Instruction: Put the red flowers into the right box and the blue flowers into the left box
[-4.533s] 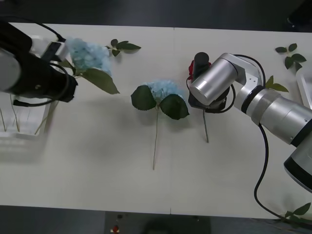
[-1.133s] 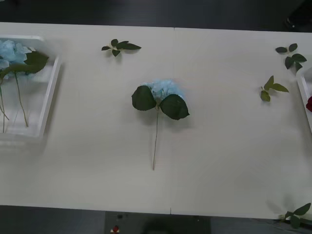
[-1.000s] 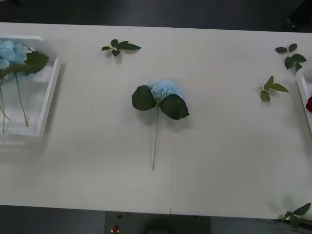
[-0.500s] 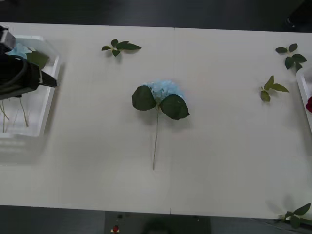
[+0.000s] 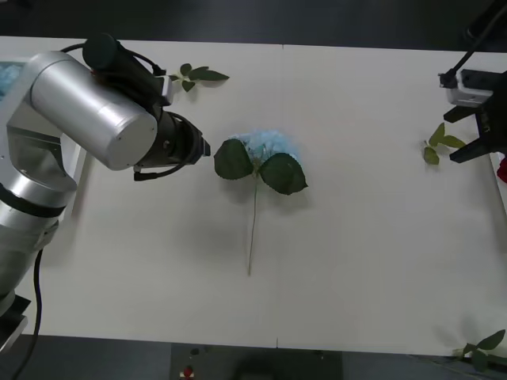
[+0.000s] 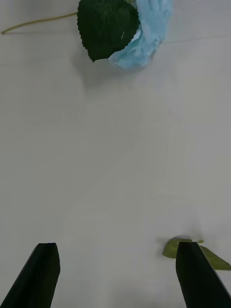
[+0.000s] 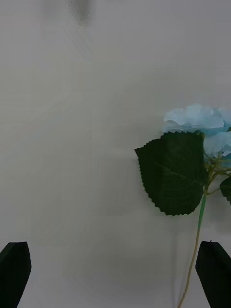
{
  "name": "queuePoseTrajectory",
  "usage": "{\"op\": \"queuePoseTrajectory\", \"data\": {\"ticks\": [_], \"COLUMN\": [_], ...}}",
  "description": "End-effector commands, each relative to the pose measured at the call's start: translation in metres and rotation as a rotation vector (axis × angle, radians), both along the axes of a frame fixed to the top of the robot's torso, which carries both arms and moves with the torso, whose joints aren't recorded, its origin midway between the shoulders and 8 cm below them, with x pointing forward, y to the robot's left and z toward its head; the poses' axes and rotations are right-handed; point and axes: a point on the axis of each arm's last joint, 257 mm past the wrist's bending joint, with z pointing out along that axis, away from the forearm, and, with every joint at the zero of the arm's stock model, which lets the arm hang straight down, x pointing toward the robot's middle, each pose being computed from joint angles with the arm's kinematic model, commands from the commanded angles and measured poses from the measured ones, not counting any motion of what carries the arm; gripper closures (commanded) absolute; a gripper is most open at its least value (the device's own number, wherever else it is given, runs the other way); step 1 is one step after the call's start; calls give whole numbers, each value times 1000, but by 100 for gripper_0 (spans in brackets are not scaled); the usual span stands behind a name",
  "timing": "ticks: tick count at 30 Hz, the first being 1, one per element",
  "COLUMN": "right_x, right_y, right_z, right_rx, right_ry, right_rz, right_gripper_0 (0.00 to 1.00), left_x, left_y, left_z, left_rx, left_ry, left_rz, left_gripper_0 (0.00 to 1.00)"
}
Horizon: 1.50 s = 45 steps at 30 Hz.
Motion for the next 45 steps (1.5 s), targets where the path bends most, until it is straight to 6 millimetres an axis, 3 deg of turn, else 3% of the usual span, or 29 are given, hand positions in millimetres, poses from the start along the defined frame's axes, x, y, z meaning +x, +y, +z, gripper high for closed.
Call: {"op": "queuePoseTrajectory", "data": {"ticks": [1,8,17,23,39,45], "right_x": [0,-9,-7,-6,-6,-6], "right_y": [12,24,21,15,14,14], "right_z": [-25,-60,-74,-79,-80,-80], "right_rx": [-17,-25,-54,-61,-60,-60], "right_ry": [-22,-32,-44,-38,-35,-35], "right_rz": [18,41,39,25,21,21], "right_gripper_0": [30,30,30,30,30,29], "left_x": [13,11,10,13,61,67], "left_y": [-18,-60,-103,-109,-115,-113], "left_z": [-3,-46,-71,-86,-110,-118], "left_rx": [-16,-27,-76,-63,-55,-58], "left_ry": [-37,-38,-86,-95,-155,-177], "left_rz": [6,-84,-179,-194,-174,-186], "left_gripper_0": [0,0,0,0,0,0]}}
